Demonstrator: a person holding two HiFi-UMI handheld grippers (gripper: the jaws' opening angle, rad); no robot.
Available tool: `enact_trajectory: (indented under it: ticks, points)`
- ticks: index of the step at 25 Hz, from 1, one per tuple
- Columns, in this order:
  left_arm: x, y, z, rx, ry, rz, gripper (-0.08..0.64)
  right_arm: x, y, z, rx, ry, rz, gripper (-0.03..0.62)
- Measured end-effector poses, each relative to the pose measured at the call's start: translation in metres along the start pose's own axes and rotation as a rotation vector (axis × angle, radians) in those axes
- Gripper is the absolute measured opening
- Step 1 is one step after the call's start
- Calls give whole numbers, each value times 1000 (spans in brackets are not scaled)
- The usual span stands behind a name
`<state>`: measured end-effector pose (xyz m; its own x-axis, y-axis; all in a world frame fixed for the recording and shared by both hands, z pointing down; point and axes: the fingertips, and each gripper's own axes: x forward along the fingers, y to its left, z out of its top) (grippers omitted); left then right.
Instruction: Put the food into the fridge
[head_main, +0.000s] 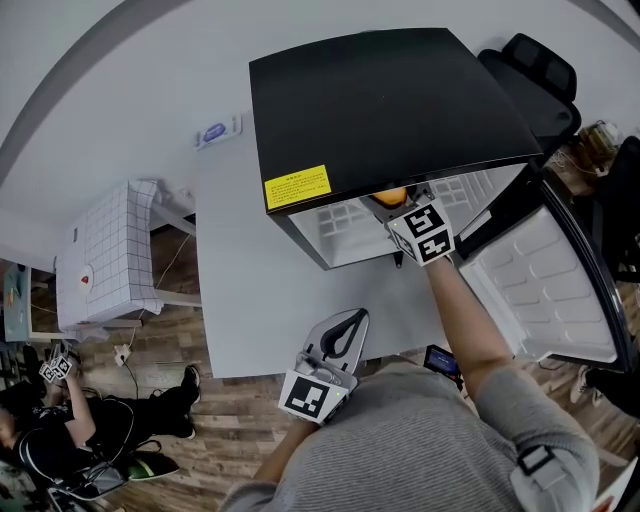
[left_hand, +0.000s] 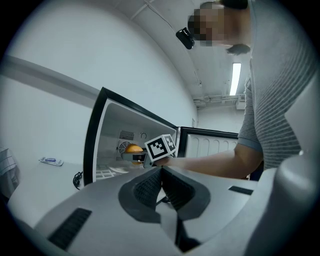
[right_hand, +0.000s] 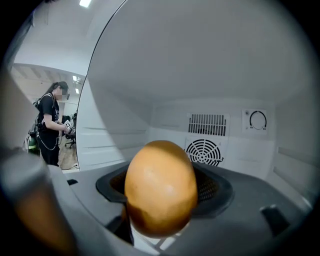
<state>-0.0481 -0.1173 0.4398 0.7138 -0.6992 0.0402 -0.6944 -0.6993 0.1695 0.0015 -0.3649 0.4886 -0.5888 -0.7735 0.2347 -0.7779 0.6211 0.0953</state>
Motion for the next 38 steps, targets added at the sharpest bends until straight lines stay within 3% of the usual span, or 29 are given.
enact_trajectory:
  ticks: [30, 38]
  points:
    - [1, 2, -1, 17, 4, 13, 11, 44, -15, -29, -65, 146, -3, 325]
    - [1, -1, -4, 24, 10, 21, 11, 48, -9, -31, -139, 190, 17, 325]
